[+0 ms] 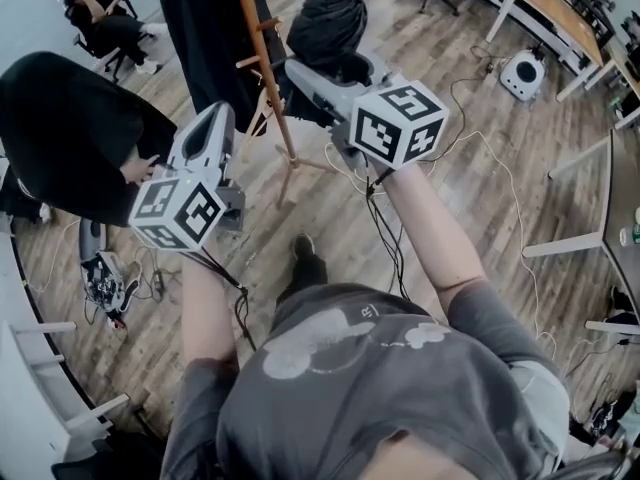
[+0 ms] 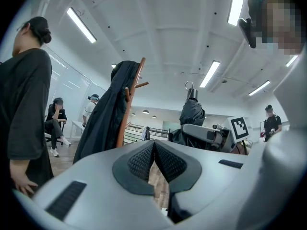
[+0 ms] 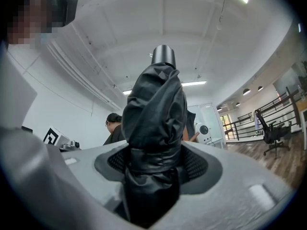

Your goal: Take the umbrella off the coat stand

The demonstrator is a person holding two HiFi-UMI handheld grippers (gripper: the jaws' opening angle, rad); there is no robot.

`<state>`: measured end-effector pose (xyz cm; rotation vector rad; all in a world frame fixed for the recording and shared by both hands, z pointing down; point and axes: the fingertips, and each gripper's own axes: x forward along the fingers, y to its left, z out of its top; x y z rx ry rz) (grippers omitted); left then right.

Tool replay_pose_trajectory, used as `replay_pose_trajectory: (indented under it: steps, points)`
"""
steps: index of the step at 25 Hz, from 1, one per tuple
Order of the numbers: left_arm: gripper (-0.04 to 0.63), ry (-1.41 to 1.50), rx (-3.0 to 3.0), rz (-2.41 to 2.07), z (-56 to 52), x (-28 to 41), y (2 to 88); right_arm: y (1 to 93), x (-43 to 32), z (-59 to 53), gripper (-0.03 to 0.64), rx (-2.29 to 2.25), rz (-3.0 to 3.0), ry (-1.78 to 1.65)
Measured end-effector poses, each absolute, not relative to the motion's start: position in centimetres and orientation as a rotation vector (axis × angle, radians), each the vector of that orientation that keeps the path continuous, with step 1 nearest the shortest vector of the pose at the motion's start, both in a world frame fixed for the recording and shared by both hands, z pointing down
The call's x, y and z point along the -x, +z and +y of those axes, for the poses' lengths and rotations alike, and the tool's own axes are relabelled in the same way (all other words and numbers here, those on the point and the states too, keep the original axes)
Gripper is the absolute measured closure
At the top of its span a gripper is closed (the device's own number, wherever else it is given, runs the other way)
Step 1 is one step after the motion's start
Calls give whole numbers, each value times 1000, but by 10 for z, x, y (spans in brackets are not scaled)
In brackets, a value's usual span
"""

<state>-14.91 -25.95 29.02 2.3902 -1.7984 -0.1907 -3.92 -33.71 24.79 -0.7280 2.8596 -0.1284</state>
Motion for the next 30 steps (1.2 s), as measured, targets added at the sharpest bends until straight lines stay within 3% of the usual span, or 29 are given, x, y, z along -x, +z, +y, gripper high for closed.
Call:
replay_pose_trajectory:
  steps: [10,30]
  points:
    - [592,-173,-2299,-1854,-171,109,310,283,8,-247,337,634,2915,-200]
    - [592,-154,-2295,-1739,-167,108,337,324,12,-220,336,705,2941,-285]
